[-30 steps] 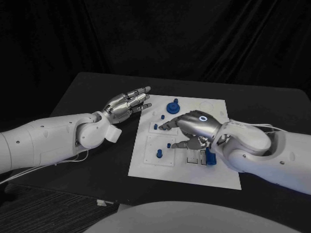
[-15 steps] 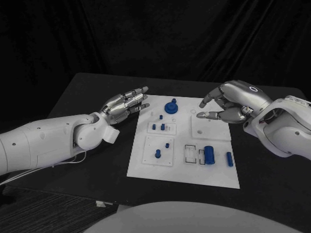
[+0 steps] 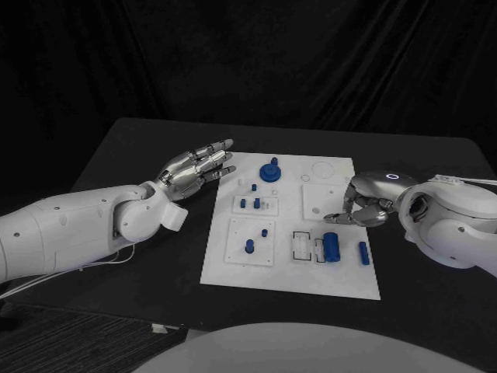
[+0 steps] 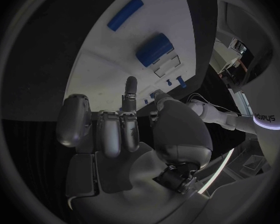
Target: Assemble the parts on the task board
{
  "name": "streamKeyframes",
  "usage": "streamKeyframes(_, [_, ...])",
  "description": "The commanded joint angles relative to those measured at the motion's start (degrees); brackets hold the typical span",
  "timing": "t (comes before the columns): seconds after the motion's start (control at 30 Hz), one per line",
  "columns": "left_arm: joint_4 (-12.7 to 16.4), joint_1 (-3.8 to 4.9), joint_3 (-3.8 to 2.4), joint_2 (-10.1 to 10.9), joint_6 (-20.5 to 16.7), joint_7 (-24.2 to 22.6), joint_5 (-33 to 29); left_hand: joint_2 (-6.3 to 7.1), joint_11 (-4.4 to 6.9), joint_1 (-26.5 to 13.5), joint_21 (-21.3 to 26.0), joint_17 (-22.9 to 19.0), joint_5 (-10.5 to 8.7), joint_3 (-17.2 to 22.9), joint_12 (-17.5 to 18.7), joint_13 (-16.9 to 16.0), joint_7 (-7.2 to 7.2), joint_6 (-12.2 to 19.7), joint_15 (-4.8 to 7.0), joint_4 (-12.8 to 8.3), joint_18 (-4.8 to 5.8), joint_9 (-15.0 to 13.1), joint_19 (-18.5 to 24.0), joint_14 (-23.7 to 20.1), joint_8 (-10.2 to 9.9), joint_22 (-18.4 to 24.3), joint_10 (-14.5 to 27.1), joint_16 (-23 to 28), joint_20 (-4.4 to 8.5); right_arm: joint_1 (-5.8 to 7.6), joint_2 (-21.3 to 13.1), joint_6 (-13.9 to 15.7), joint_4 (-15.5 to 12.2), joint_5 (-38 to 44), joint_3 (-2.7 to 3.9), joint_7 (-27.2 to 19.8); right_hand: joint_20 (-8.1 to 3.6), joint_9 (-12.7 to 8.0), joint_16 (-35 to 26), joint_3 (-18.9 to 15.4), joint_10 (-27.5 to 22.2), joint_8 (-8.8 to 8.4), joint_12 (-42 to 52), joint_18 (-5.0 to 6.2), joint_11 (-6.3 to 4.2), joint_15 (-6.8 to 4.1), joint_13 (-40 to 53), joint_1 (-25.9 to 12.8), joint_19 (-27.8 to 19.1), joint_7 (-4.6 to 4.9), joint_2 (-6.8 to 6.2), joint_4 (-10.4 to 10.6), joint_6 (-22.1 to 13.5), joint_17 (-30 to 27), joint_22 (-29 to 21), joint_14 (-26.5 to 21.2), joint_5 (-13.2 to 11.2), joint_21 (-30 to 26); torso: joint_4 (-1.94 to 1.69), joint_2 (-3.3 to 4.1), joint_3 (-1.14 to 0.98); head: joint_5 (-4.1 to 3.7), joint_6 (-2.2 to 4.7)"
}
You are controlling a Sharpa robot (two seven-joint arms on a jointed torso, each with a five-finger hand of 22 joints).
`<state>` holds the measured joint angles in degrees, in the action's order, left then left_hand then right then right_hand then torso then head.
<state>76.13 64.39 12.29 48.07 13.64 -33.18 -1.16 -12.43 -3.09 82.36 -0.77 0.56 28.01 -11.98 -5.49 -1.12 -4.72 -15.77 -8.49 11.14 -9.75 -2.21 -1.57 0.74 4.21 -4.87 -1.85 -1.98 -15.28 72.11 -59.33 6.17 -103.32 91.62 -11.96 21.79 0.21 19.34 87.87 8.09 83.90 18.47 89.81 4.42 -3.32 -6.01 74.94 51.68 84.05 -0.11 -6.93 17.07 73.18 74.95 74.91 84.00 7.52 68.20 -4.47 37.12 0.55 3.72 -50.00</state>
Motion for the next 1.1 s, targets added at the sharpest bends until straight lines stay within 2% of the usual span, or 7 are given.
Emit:
streamKeyframes(0.03, [0.1,-0.10,-0.06,-0.1,0.5,-1.2,-0.3,-0.47,-0.25,-0.1,-0.3,0.1,0.26,-0.1,-0.2,-0.1,-0.25,-0.1,0.03,-0.3,-0.57,-0.1,-0.2,-0.1,0.4,-0.1,0.2,-0.3,0.15,-0.50,0.7,-4.7,0.5,-0.3,0.05,6.0,-0.35,2.5,0.1,0.4,6.1,0.94,0.2,-0.78,-0.57,-0.66,15.1,-2.5,1.5,-0.39,0.36,-0.1,0.6,11.3,10.3,5.2,-0.4,1.4,-0.03,0.02,-0.01,-0.07,0.00])
streamKeyframes(0.17, [0.1,-0.12,-0.06,-0.1,0.5,-1.3,-0.3,-0.47,-0.25,-0.1,-0.3,0.1,0.26,-0.1,-0.2,-0.1,-0.25,-0.1,0.03,-0.3,-0.57,-0.1,-0.2,-0.1,0.4,-0.1,0.2,-0.3,0.15,-1.06,1.7,-5.2,1.2,-1.5,0.05,7.5,-0.84,8.4,-0.2,0.9,6.1,3.48,0.2,-0.73,-1.19,-1.25,15.1,-4.9,1.0,-1.12,0.84,-0.1,0.9,10.8,10.3,5.1,-0.8,2.0,-0.02,0.03,-0.01,-0.14,0.00])
streamKeyframes(0.37, [0.0,-0.14,-0.06,-0.1,0.6,-1.3,-0.3,-0.48,-0.26,-0.1,-0.3,0.1,0.27,-0.1,-0.2,-0.1,-0.25,0.0,0.03,-0.3,-0.57,-0.1,-0.2,-0.1,0.4,0.0,0.2,-0.3,0.15,-1.64,2.6,-8.0,1.9,-2.2,0.05,9.7,-1.03,12.4,-0.7,0.2,6.1,4.34,0.2,-0.63,-1.25,-1.40,15.1,-7.7,0.7,-1.14,0.64,-0.1,-0.5,9.9,10.1,4.9,-2.4,2.0,-0.02,0.03,-0.03,-0.01,0.00])
streamKeyframes(0.5, [-0.1,-0.18,-0.06,-0.1,0.7,-1.2,-0.3,-0.50,-0.29,-0.1,-0.3,0.1,0.28,-0.1,-0.2,-0.1,-0.26,0.0,0.04,-0.3,-0.57,-0.1,-0.2,-0.1,0.4,0.0,0.2,-0.2,0.14,-2.20,3.0,-9.3,2.2,-3.0,0.05,10.7,-1.08,13.5,-0.9,0.0,6.1,4.43,0.2,-0.59,-1.25,-1.46,15.1,-8.6,0.5,-1.12,0.88,-0.1,-0.9,9.7,10.1,4.9,-2.8,1.9,-0.06,0.00,0.01,-0.04,0.00])
streamKeyframes(0.73, [-0.3,-0.35,-0.06,-0.2,0.9,-1.1,-0.3,-0.52,-0.32,0.0,-0.2,0.1,0.29,-0.1,-0.2,-0.1,-0.27,0.0,0.05,-0.3,-0.57,0.0,-0.1,-0.1,0.4,0.0,0.2,-0.2,0.13,-2.94,3.7,-10.8,2.6,-4.0,0.05,11.6,-1.30,16.6,-1.3,-1.2,6.1,5.47,0.2,-0.48,-1.52,-1.74,15.1,-9.7,0.3,-1.43,2.22,-0.2,-0.8,9.1,9.9,4.8,-2.4,1.7,-0.03,0.03,0.02,-0.02,0.00])
streamKeyframes(0.9, [-0.4,-0.50,-0.06,-0.2,0.9,-1.1,-0.3,-0.52,-0.32,0.0,-0.2,0.1,0.29,-0.1,-0.2,-0.1,-0.27,0.0,0.05,-0.3,-0.57,0.0,-0.1,-0.1,0.4,0.0,0.2,-0.2,0.13,-3.38,4.0,-10.7,2.7,-5.6,0.05,11.7,-1.43,17.8,-1.4,-1.7,6.1,5.67,0.2,-0.42,-1.59,-1.88,15.1,-9.5,0.2,-1.47,2.09,-0.2,-1.3,8.9,9.9,4.7,-2.6,1.5,-0.04,0.03,0.03,-0.05,0.00])
streamKeyframes(1.1, [-0.6,-0.67,-0.06,-0.3,1.1,-0.9,-0.3,-0.52,-0.32,0.0,-0.2,0.1,0.29,-0.1,-0.2,-0.1,-0.27,0.0,0.05,-0.3,-0.57,0.0,-0.1,-0.1,0.4,0.0,0.2,-0.2,0.13,-3.84,4.5,-10.2,2.8,-7.7,0.05,11.6,-1.74,21.3,-1.7,-2.8,6.1,6.57,0.2,-0.34,-1.89,-2.16,15.1,-9.4,0.0,-1.67,1.66,-0.2,-2.4,8.4,9.7,4.6,-2.6,1.2,-0.01,0.00,0.00,-0.10,0.00])
